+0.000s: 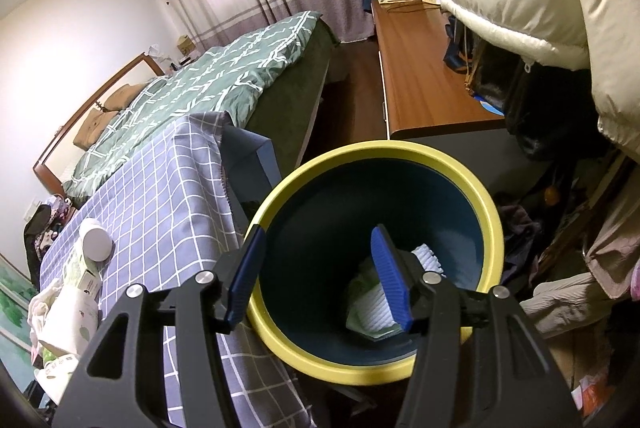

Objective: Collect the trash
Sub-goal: 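Grasp the brown plastic tray with the left tool, then carry the brown tray over the yellow bin and open the left tool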

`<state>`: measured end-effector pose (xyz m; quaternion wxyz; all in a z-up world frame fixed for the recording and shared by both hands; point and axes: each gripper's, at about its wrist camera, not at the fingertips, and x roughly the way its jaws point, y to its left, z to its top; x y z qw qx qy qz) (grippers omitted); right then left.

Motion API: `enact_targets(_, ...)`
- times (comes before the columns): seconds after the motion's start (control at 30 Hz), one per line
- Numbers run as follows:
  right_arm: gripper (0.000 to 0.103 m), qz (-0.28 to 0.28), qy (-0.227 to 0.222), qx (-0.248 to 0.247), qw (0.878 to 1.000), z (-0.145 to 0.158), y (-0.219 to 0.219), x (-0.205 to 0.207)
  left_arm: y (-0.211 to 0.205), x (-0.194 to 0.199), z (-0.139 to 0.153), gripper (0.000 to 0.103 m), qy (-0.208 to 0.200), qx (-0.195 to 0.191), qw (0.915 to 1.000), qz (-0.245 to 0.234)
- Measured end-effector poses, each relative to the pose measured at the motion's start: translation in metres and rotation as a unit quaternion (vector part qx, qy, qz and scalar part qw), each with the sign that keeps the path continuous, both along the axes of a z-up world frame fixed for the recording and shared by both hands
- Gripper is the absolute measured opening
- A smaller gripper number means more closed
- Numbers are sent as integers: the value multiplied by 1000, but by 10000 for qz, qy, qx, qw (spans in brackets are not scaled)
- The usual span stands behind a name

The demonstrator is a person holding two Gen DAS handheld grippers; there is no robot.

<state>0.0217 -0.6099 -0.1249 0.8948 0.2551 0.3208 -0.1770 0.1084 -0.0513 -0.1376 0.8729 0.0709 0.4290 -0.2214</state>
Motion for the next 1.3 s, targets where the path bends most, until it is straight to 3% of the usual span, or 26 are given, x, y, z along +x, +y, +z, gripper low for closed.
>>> enact_targets(0.1, 53, -6, -13, 2, 10000, 1, -1, 0, -1, -4, 3, 84, -71, 116, 9999, 12)
enact_targets(0.27, 53, 17, -80, 12, 10000, 5, -2, -3, 5, -20, 20, 84, -186, -4, 9998, 33)
enact_targets(0.57, 53, 199, -223, -157, 9994, 20, 1, -18, -23, -32, 90, 84, -697, -347, 9962, -380)
enact_targets(0.73, 53, 294, -190, -360, 9987, 23, -2, -38, -84, -17, 124, 84, -858, -466, 9906, -955)
enact_targets(0.9, 53, 259, -155, -588, 9978, 25, -5, -56, -171, 0, 139, 84, -712, -521, 9816, -1696)
enact_targets(1.07, 54, 148, -141, -740, 9971, 25, -15, -77, -257, 27, 135, 85, -174, -565, 9710, -2314)
enact_targets(1.2, 57, 112, -101, -753, 9970, 21, -21, -89, -310, 48, 123, 85, 252, -527, 9653, -2547)
enact_targets(1.3, 57, 36, -43, -776, 9970, 16, -27, -93, -347, 53, 112, 85, 276, -347, 9627, -2669)
